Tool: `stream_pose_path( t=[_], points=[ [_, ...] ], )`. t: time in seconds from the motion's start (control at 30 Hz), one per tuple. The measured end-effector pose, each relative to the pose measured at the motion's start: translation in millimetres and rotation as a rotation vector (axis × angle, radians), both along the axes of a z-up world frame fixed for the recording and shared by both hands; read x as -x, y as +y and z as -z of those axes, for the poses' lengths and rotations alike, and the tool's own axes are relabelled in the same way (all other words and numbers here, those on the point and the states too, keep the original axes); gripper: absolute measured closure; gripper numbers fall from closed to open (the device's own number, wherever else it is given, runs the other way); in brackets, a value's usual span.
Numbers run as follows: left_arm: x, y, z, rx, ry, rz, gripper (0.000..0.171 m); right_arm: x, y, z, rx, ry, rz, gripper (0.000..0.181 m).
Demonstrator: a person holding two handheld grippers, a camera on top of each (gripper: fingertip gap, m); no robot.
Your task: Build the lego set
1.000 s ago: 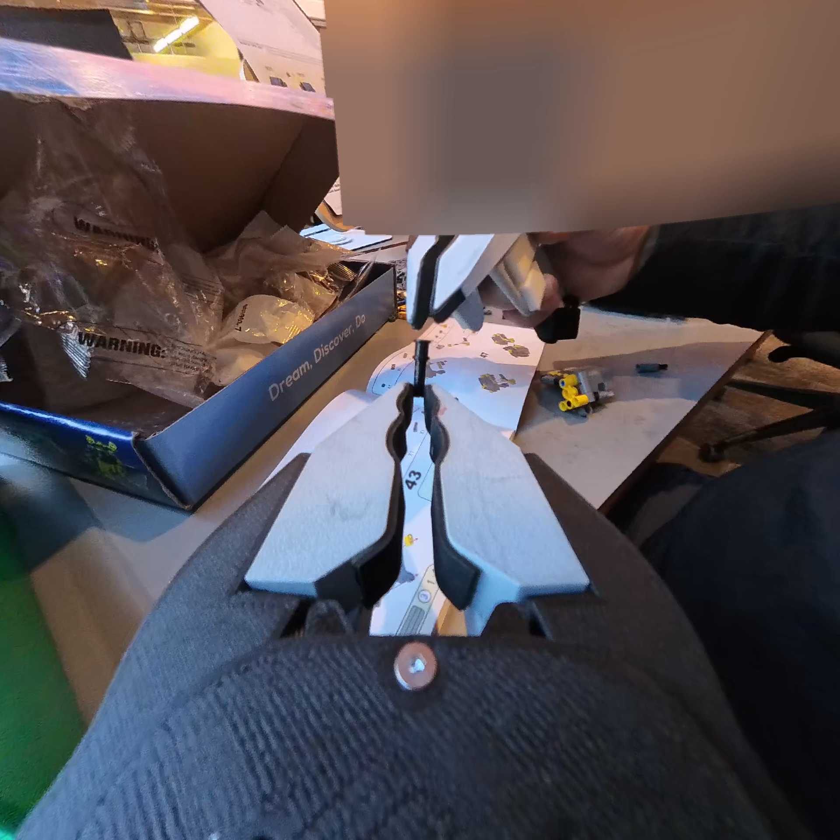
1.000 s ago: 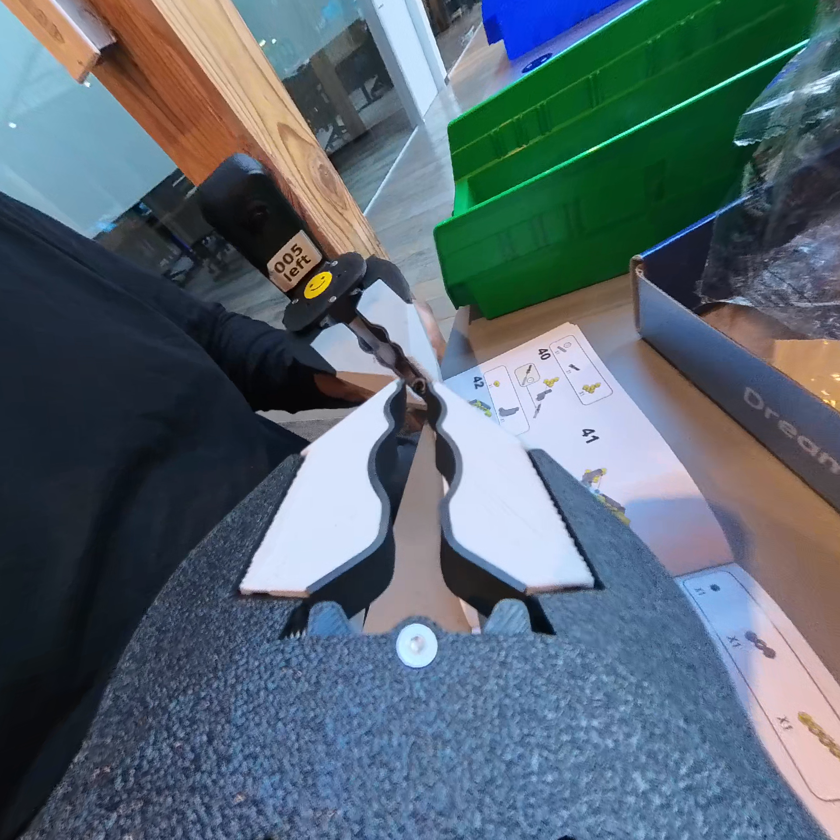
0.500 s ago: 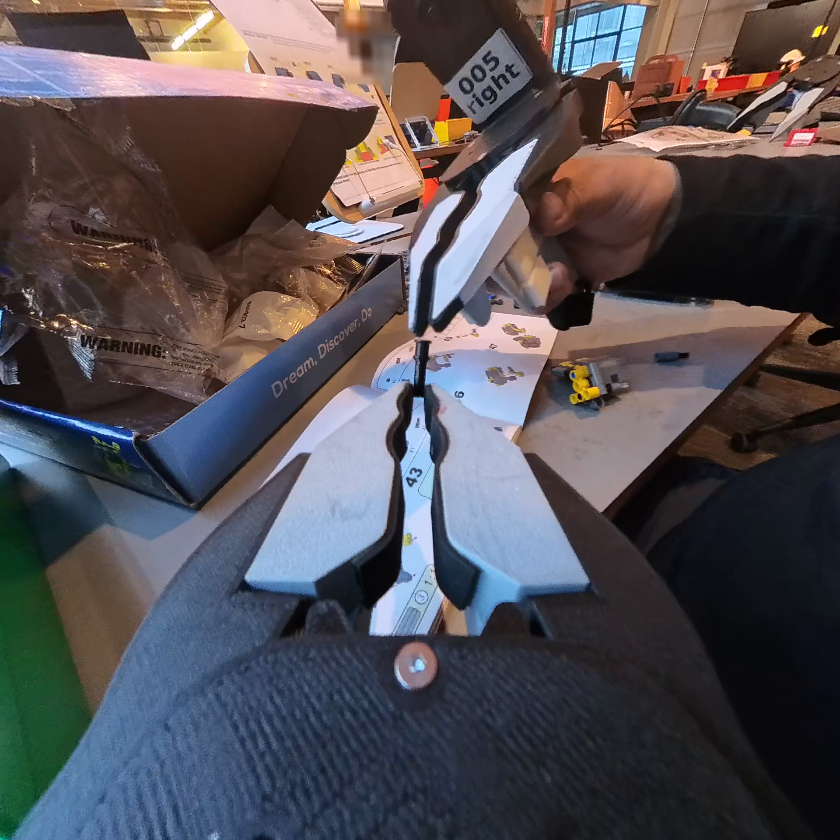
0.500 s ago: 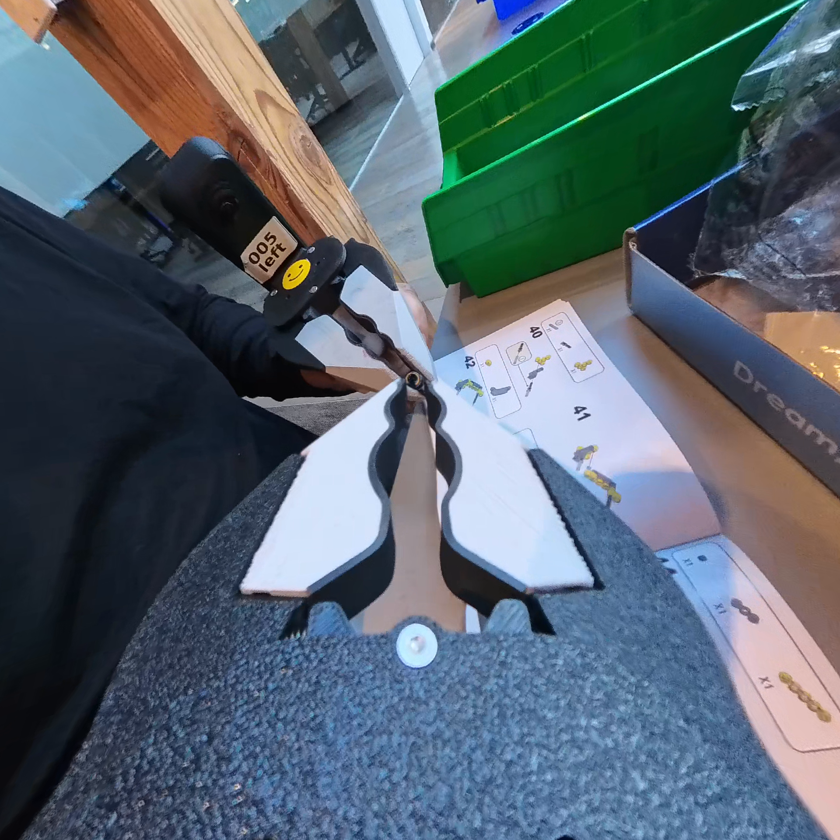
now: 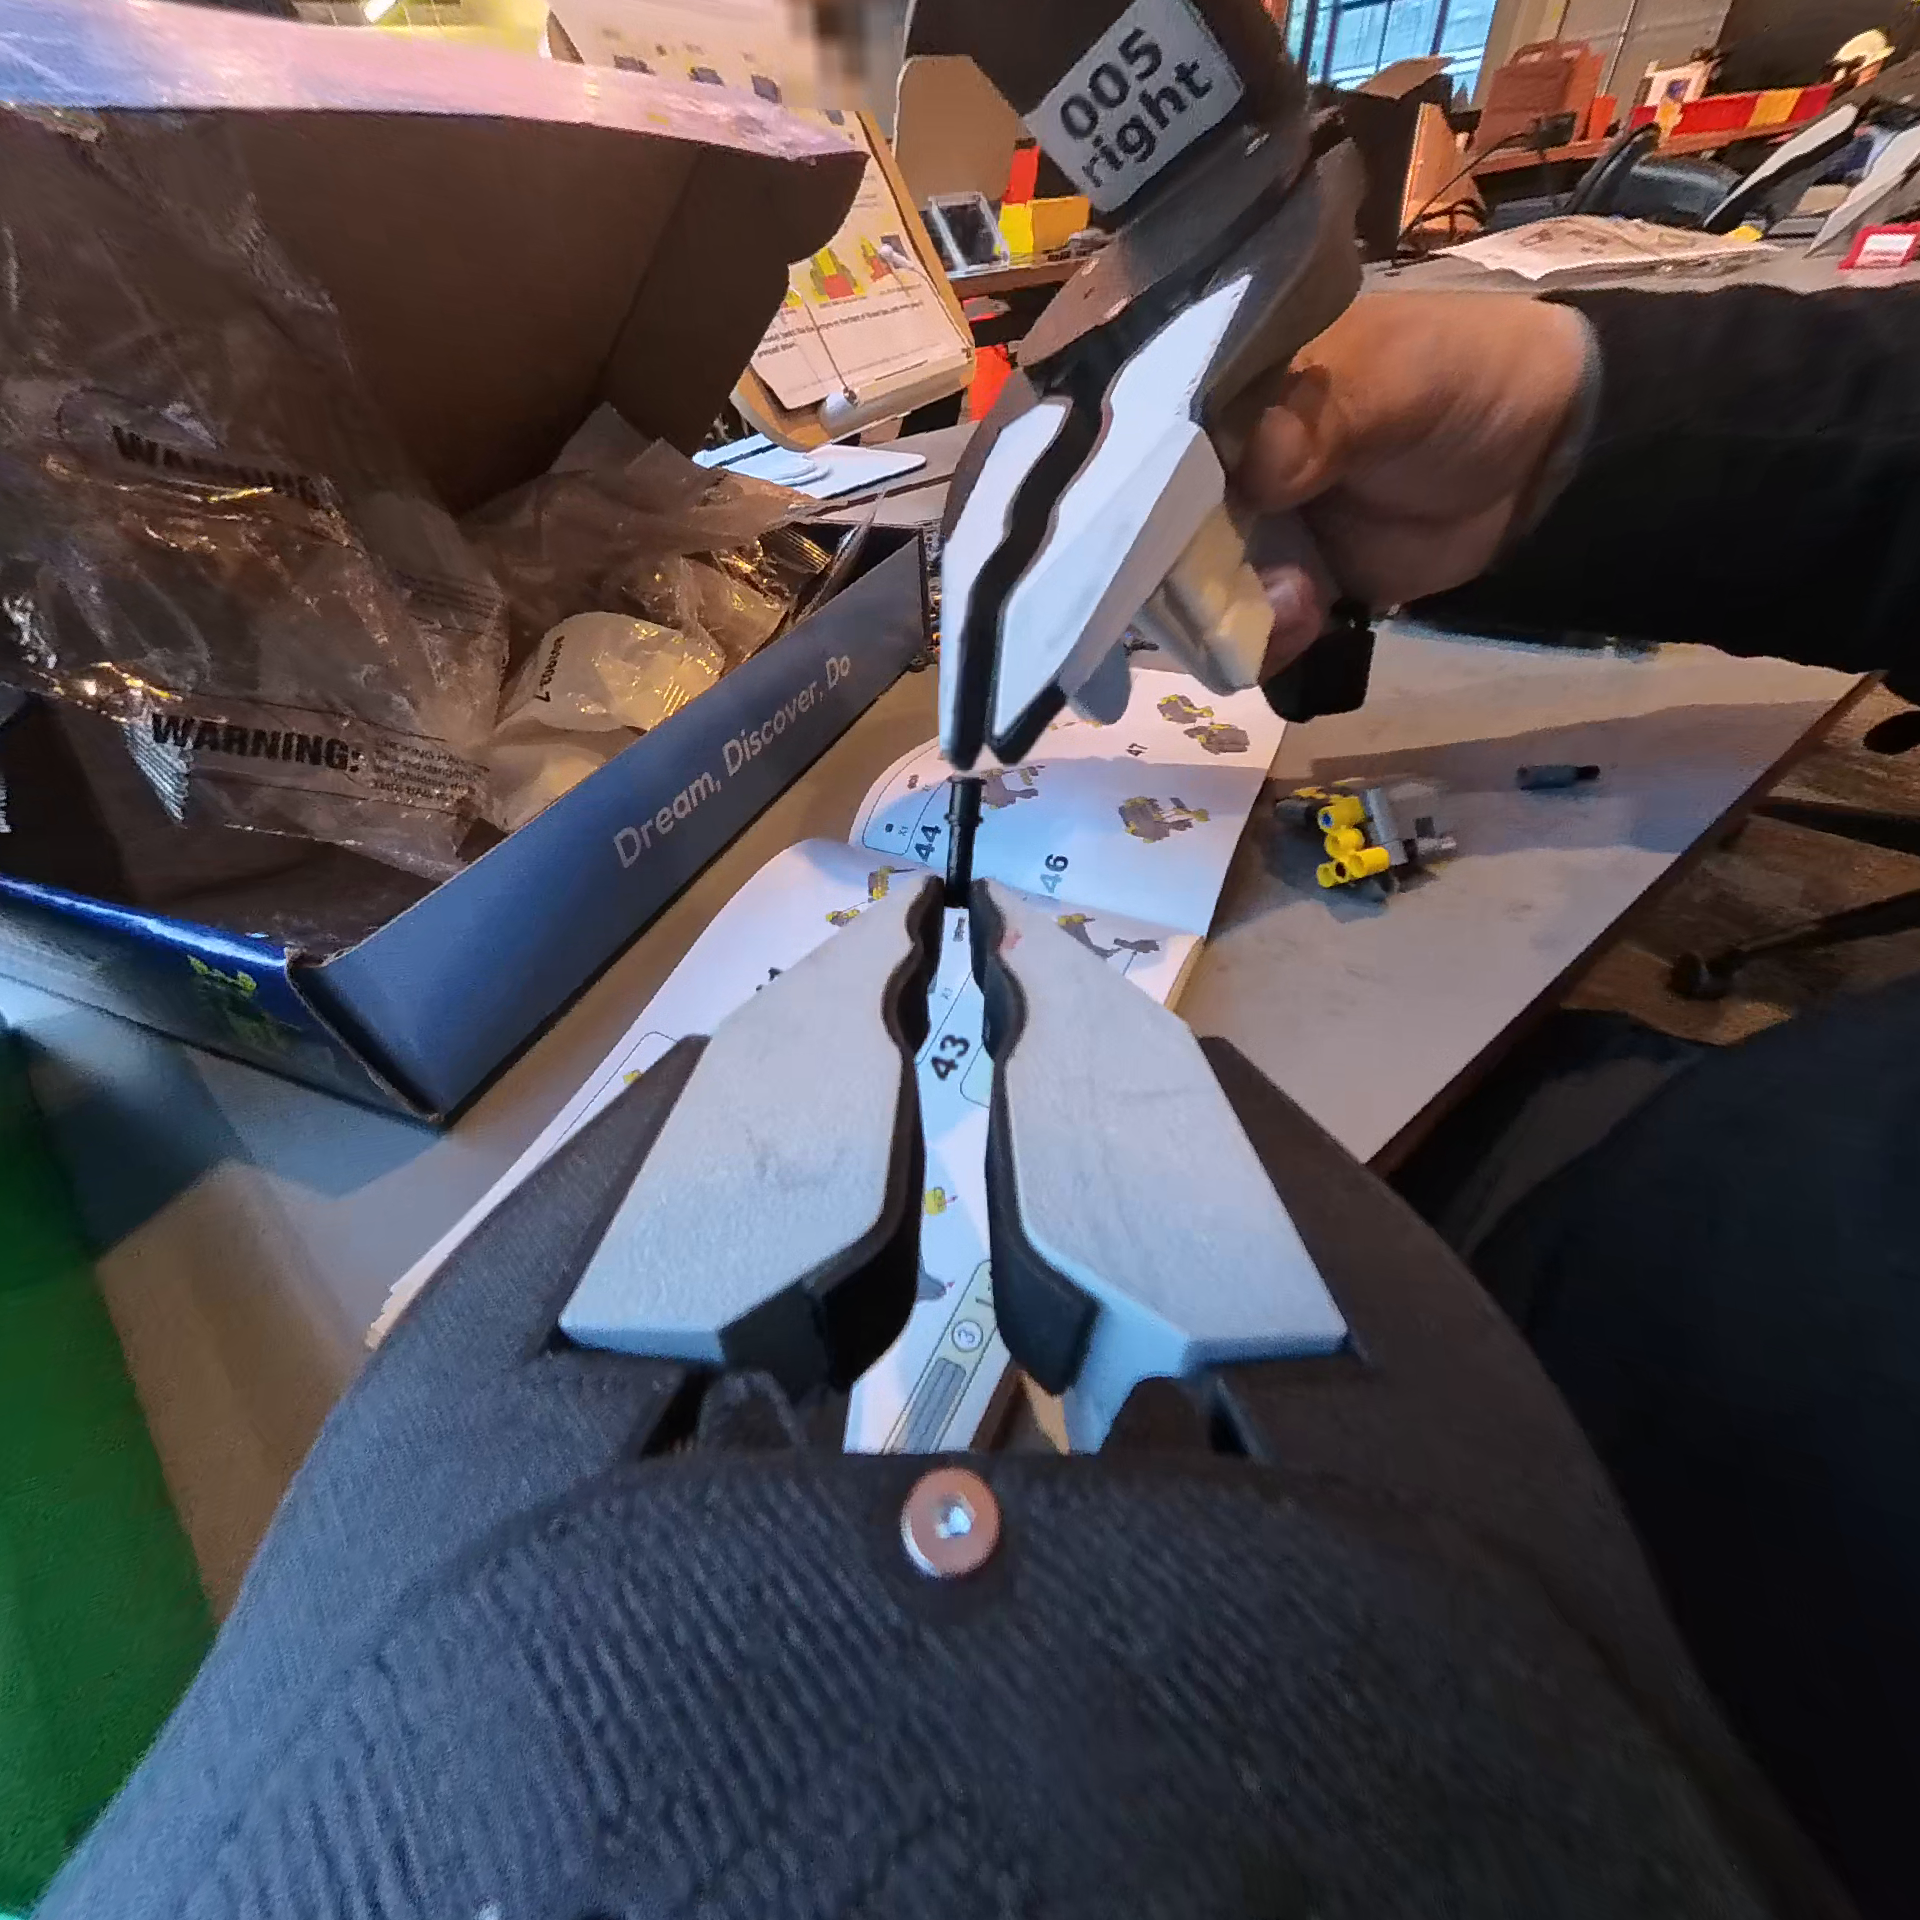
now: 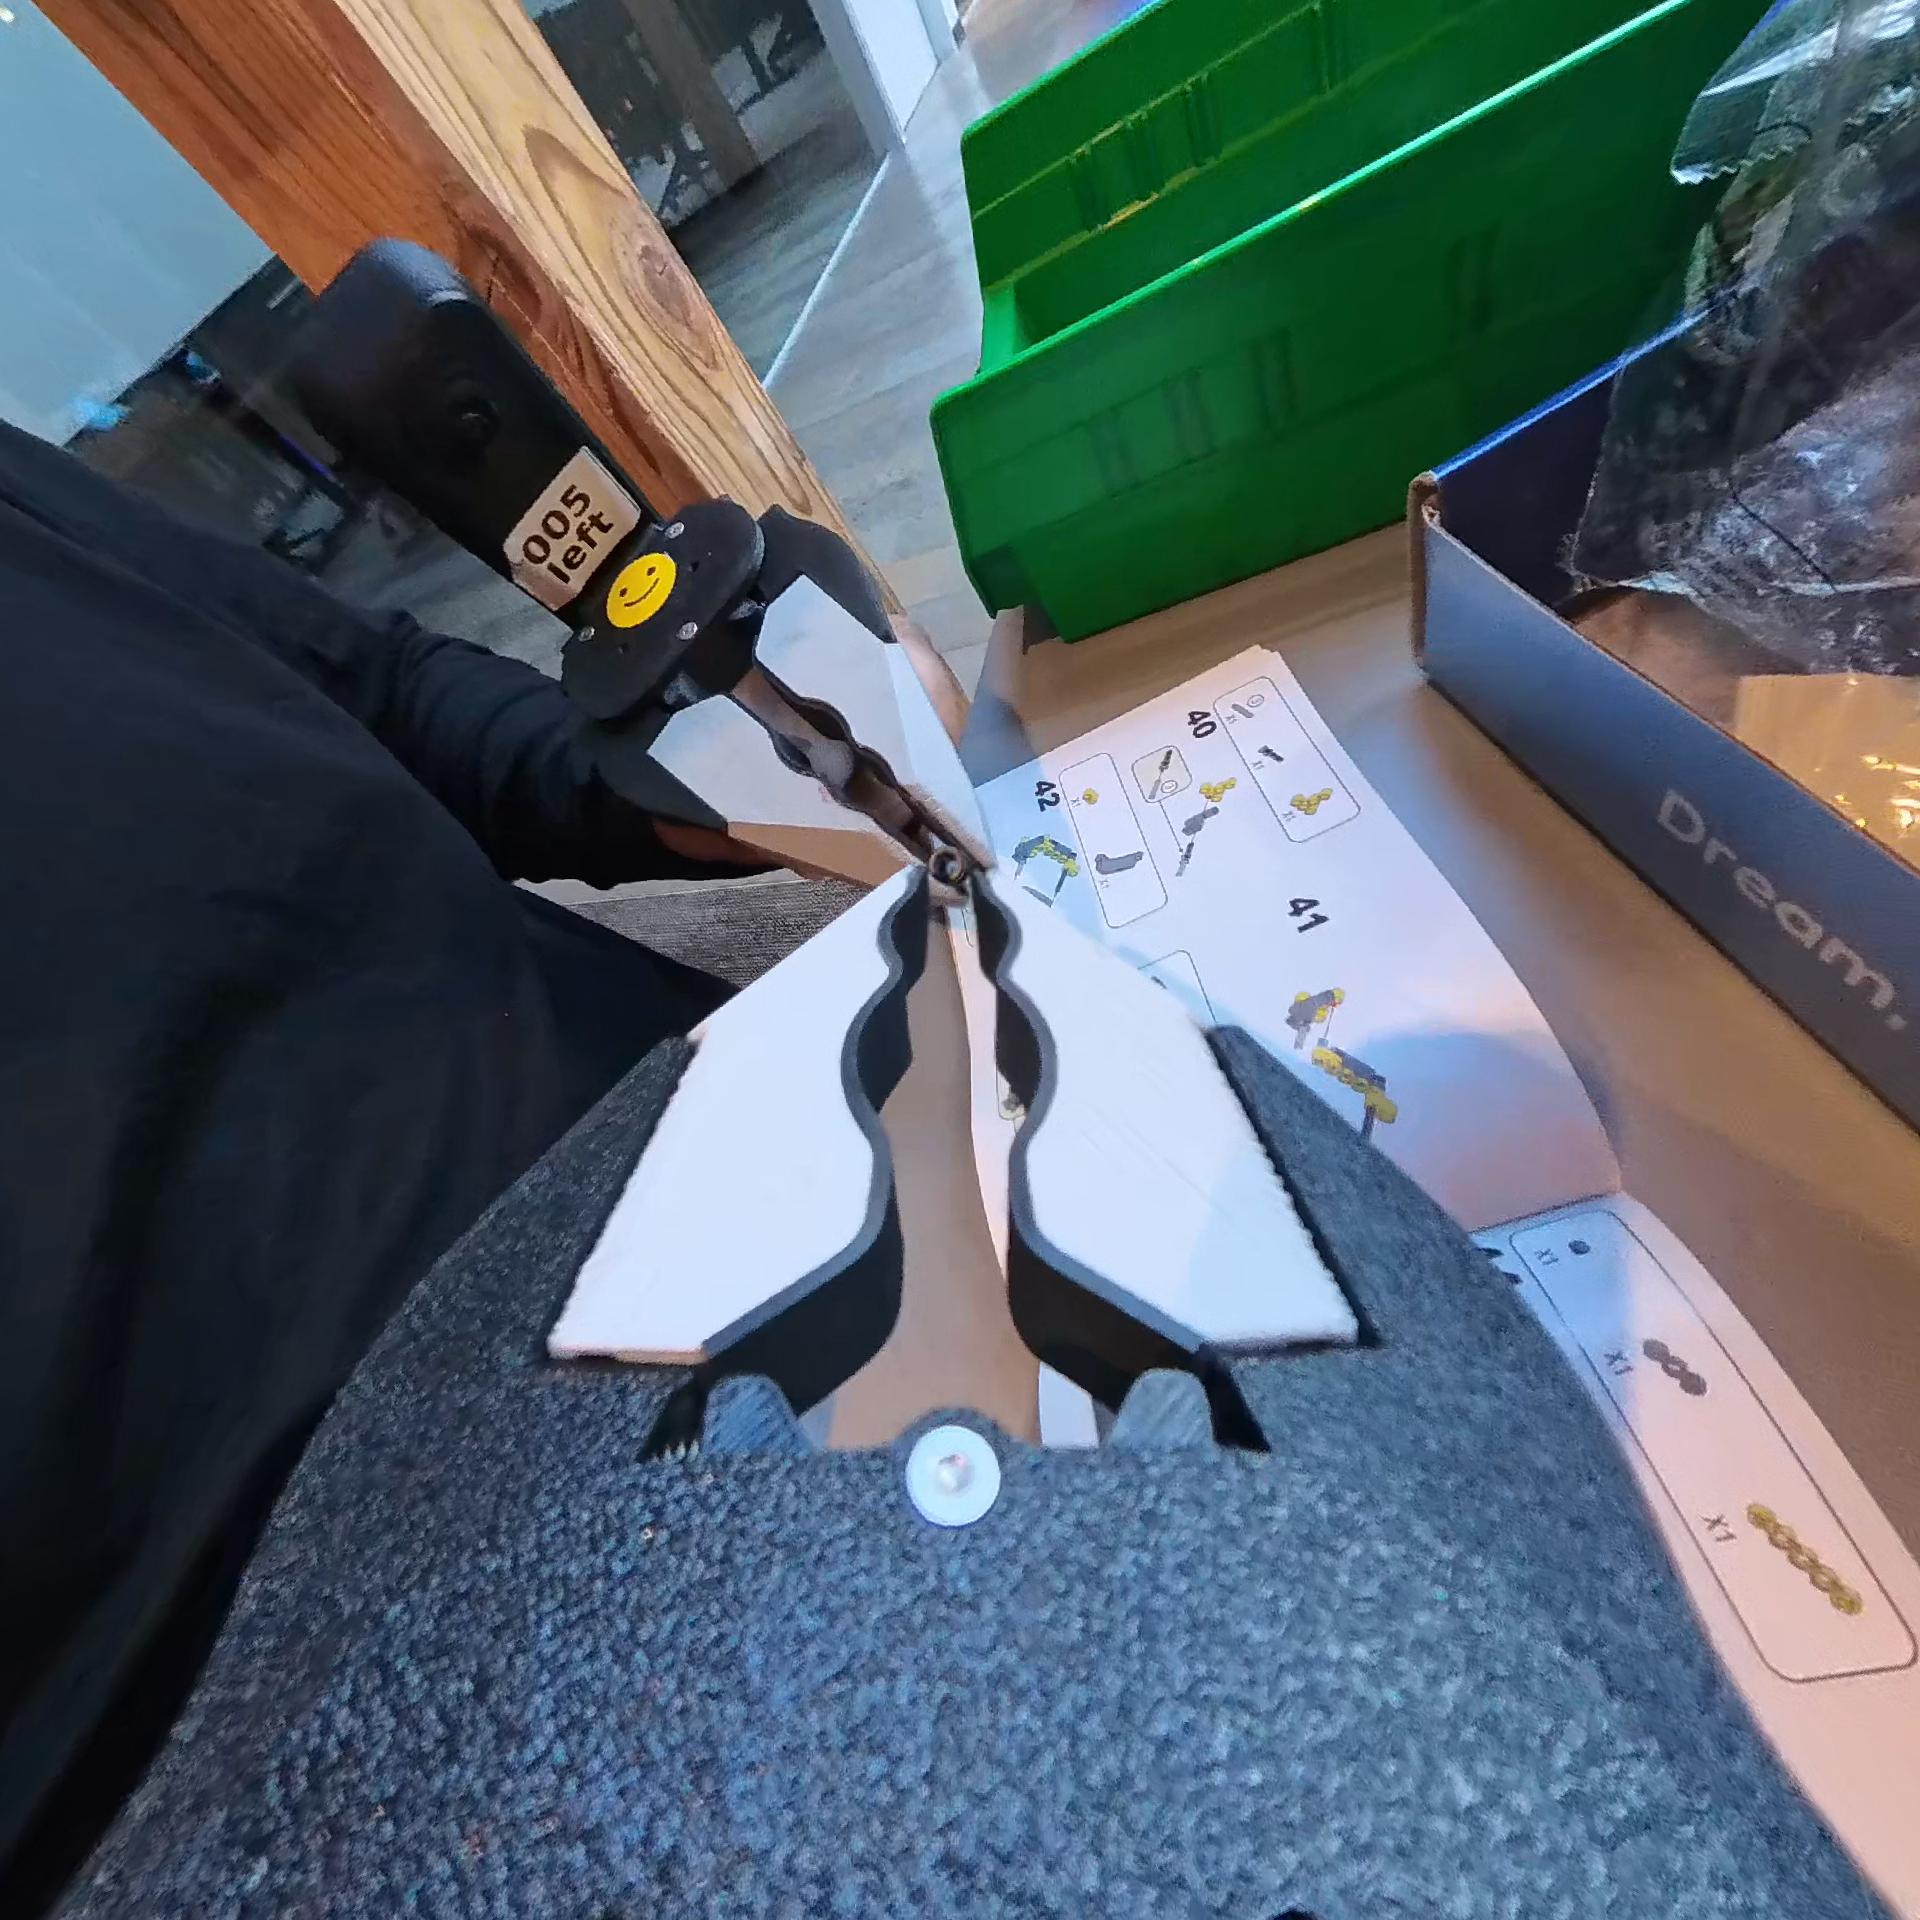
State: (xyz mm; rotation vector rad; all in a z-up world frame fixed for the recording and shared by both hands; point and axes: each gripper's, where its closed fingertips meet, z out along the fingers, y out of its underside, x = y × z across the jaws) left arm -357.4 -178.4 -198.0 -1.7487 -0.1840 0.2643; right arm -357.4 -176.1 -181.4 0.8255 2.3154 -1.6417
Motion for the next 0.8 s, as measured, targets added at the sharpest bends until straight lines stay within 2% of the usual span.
stream_pose_path(
  t=[0.1, 0.23, 0.37, 0.57, 0.67, 0.8],
  points=[
    [-2.9, 2.4, 0.0, 0.003, 0.010, 0.012, 0.168, 0.1, -2.4, 0.8, 0.000, -0.004, -0.001, 0.169],
    [-4.7, 4.0, 1.9, 0.013, 0.012, 0.012, 0.168, -2.6, -6.6, 1.3, -0.005, 0.005, -0.020, 0.176],
    [-3.9, 4.2, 1.1, 0.008, -0.001, 0.007, 0.168, -3.8, -7.7, 4.3, -0.024, 0.003, -0.028, 0.168],
    [-4.4, 5.5, 2.7, 0.000, -0.027, 0.009, 0.168, -2.1, -6.2, 8.0, -0.068, 0.044, -0.015, 0.175],
    [-7.0, 10.6, 15.5, 0.053, -0.147, 0.045, 0.168, -3.9, -0.2, 19.8, -0.193, 0.082, -0.021, 0.175],
    [-11.3, 12.5, 41.4, 0.186, -0.192, 0.075, 0.151, -9.7, 10.2, 34.8, -0.397, 0.137, -0.059, 0.175]
  ],
)
